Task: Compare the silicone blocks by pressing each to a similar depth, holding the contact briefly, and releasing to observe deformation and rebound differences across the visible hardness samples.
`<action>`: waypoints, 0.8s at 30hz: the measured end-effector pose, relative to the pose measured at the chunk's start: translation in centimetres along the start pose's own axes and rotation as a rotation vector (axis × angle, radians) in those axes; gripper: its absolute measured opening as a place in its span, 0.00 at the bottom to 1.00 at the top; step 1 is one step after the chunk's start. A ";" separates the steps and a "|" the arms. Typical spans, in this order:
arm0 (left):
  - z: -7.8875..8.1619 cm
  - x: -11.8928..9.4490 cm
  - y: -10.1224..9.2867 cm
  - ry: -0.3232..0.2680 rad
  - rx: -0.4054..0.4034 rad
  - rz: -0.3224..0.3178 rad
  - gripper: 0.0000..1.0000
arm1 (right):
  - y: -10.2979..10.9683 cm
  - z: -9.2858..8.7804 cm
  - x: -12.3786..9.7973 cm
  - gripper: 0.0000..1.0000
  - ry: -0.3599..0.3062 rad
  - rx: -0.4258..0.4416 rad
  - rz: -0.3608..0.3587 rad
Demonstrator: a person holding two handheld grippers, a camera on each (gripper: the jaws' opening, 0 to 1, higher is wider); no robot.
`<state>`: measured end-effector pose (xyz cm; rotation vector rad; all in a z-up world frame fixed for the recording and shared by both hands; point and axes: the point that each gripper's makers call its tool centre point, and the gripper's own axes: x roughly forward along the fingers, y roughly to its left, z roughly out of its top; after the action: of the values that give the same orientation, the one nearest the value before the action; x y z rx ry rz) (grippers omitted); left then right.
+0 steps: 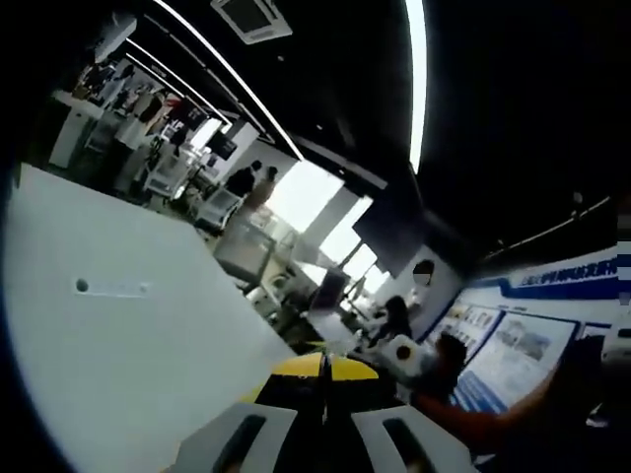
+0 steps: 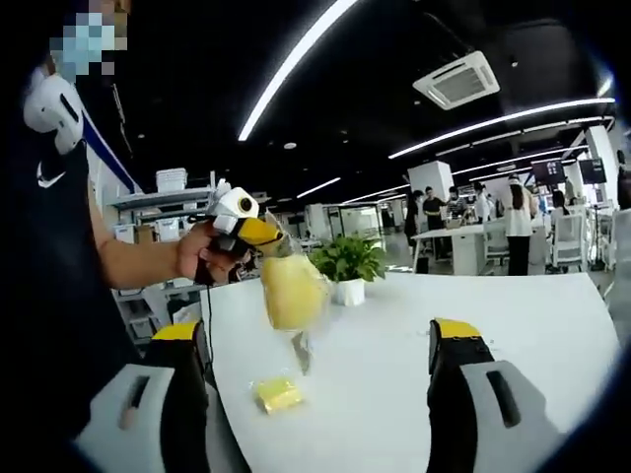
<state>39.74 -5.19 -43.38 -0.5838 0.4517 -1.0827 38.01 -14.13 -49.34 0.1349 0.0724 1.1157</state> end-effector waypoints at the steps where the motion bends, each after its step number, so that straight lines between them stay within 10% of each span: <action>1: -0.1 0.0 -0.3 0.000 -0.002 -0.001 0.00 | 0.2 -0.1 0.4 0.86 0.005 -0.002 0.013; 24: 0.1 -0.2 -2.9 -0.012 -0.057 -0.047 0.00 | 3.3 0.6 5.4 0.70 -0.011 -0.016 0.154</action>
<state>37.74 -5.96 -41.45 -0.6540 0.4618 -1.1133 37.53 -7.87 -48.21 0.1339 0.0435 1.2686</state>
